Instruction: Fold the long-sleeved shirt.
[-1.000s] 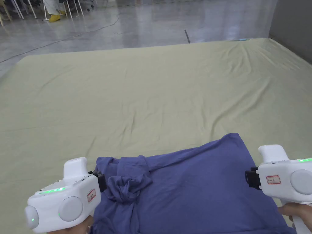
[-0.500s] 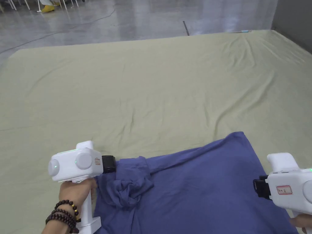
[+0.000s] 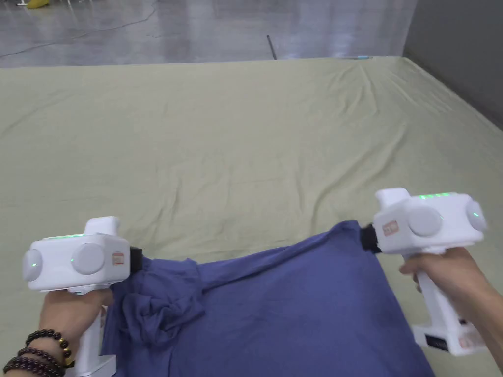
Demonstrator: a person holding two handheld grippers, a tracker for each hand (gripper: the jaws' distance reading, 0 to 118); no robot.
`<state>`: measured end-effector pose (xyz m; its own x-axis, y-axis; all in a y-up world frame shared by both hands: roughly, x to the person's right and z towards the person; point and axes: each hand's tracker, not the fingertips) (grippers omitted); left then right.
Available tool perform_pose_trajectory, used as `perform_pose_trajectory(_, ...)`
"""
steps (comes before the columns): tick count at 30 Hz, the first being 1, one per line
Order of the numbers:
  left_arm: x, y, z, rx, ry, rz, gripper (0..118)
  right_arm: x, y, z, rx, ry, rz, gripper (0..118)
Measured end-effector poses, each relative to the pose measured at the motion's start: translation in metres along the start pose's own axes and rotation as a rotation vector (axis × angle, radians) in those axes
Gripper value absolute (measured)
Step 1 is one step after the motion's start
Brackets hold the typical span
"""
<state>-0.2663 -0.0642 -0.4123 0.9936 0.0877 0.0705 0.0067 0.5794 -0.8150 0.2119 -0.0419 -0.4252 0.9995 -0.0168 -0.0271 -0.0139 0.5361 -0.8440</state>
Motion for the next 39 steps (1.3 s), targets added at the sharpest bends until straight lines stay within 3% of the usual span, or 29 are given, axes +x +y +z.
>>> perform_pose_trajectory(1, 0.0, 0.001, -0.002, 0.0, 0.004, -0.004, 11, 0.003, 0.011, -0.011, -0.009, -0.011, -0.007, 62)
perform_pose_trajectory(2, 0.001, 0.001, -0.003, -0.004, 0.008, -0.01, 11, 0.007, 0.023, -0.027, -0.036, -0.032, -0.017, 78)
perform_pose_trajectory(5, 0.0, 0.0, -0.009, -0.016, 0.013, -0.01, 11, 0.016, 0.044, -0.066, -0.117, -0.055, -0.057, 78)
perform_pose_trajectory(7, -0.003, 0.0, -0.012, -0.02, 0.014, 0.006, 11, 0.028, 0.054, -0.095, -0.159, -0.012, -0.114, 78)
perform_pose_trajectory(9, -0.006, 0.001, -0.015, -0.025, 0.009, 0.024, 11, 0.027, 0.059, -0.11, -0.143, 0.001, -0.121, 78)
perform_pose_trajectory(14, -0.005, 0.003, -0.016, -0.029, 0.005, 0.023, 11, 0.006, 0.059, -0.133, -0.191, -0.076, -0.064, 56)
perform_pose_trajectory(15, -0.006, 0.003, -0.017, -0.029, 0.005, 0.021, 11, 0.001, 0.06, -0.132, -0.186, -0.083, -0.06, 39)
perform_pose_trajectory(16, -0.006, 0.003, -0.018, -0.03, 0.005, 0.024, 11, -0.001, 0.062, -0.128, -0.187, -0.08, -0.056, 6)
perform_pose_trajectory(18, -0.005, 0.003, -0.017, -0.031, 0.007, 0.03, 11, -0.007, 0.063, -0.117, -0.17, -0.122, 0.005, 6)
perform_pose_trajectory(20, -0.005, 0.004, -0.014, -0.025, 0.004, 0.038, 11, -0.009, 0.06, -0.102, -0.183, -0.085, -0.006, 6)
perform_pose_trajectory(26, -0.004, 0.003, 0.031, 0.054, -0.026, 0.017, 11, 0.002, 0.048, -0.013, 0.013, -0.014, -0.054, 6)
perform_pose_trajectory(33, -0.006, -0.044, 0.115, 0.176, -0.034, -0.016, 11, 0.004, -0.042, 0.11, 0.159, 0.023, -0.029, 6)
perform_pose_trajectory(39, -0.009, -0.123, 0.15, 0.189, -0.044, -0.016, 11, 0.007, -0.143, 0.141, 0.146, 0.056, -0.061, 6)
